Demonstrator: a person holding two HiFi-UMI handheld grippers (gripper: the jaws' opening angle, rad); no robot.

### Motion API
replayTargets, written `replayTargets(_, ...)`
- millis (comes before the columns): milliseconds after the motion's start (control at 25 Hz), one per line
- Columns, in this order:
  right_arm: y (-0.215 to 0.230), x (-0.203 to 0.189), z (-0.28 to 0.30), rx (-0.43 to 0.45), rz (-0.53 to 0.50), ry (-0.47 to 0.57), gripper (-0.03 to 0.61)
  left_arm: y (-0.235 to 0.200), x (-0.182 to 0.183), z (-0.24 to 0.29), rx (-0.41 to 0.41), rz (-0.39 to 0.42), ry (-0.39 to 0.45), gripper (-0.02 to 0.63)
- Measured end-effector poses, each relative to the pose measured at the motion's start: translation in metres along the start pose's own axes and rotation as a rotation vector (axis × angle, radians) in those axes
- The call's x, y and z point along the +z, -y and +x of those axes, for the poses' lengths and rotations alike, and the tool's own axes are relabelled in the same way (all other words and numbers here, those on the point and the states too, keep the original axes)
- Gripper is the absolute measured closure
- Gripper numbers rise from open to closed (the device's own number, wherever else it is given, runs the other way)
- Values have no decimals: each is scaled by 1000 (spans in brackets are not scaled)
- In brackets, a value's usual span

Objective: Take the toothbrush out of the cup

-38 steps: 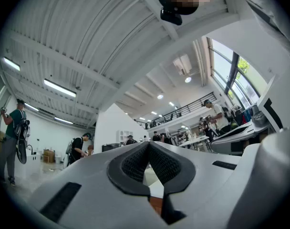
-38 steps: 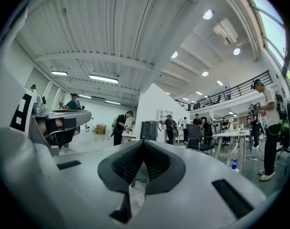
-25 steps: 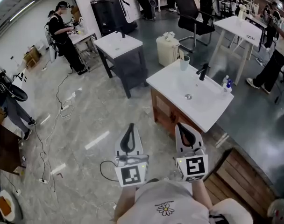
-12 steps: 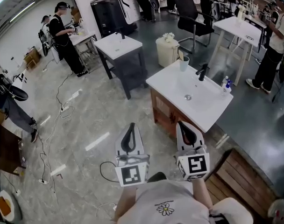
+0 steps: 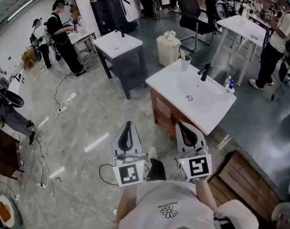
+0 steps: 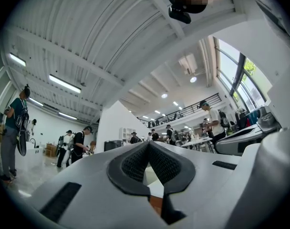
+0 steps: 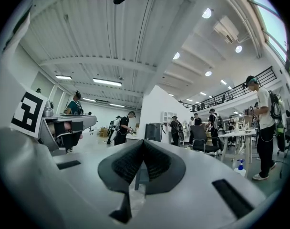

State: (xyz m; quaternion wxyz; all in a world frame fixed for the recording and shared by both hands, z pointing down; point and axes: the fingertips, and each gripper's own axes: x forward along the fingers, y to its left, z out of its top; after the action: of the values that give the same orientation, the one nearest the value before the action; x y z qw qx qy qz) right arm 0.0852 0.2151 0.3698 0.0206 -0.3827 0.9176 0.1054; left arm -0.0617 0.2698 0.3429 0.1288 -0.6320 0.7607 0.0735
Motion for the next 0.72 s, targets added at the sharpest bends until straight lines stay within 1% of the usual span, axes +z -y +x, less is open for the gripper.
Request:
replayTargets(160,18,6,15,-31,13,20,566,-10,5,26,-5,53,36,597)
replayTargets(320,34,6,34,-59,7,42,566,-16,2,55,-14,54,49,597)
replayTargets(400,43,0,45,-73,11,29,566,-14,-5,73,-33,54,51,597)
replayTargets(560,56,-12,73,-83,-20,27,566,-7,-25,106,-81,36,34,597)
replayTargets(640,63,-21,92,-91,-15,19,566,-4,-37,126,-114,42,32,597)
replayTargets(720,70,-30,117,-92,-25,14,566,-6,-49,150,-135,30,32,597)
